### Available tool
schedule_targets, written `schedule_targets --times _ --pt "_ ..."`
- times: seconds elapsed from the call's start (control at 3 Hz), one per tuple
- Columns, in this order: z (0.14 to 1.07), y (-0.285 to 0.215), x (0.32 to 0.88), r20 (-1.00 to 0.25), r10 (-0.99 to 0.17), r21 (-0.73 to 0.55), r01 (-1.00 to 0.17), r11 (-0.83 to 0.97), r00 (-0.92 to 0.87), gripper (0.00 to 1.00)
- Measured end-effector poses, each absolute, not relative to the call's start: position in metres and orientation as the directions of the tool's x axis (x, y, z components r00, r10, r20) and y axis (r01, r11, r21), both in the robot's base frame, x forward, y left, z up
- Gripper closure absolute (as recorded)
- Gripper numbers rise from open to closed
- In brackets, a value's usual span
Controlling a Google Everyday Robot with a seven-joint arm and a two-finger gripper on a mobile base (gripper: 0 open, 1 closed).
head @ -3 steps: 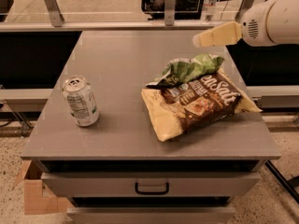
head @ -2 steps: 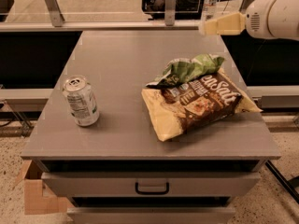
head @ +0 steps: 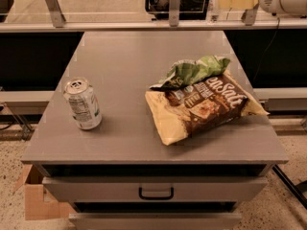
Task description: Move green jalapeno chip bag near brown chip bag
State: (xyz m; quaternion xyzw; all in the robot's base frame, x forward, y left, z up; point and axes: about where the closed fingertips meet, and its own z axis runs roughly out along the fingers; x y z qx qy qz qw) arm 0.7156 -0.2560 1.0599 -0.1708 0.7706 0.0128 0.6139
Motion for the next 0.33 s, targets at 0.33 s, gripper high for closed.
schedule_targets --times 0.33 --pt "1.0654 -0.2552 0.7141 -0.952 -0.247 -0.192 -0.278 0.941 -0.180 0.00"
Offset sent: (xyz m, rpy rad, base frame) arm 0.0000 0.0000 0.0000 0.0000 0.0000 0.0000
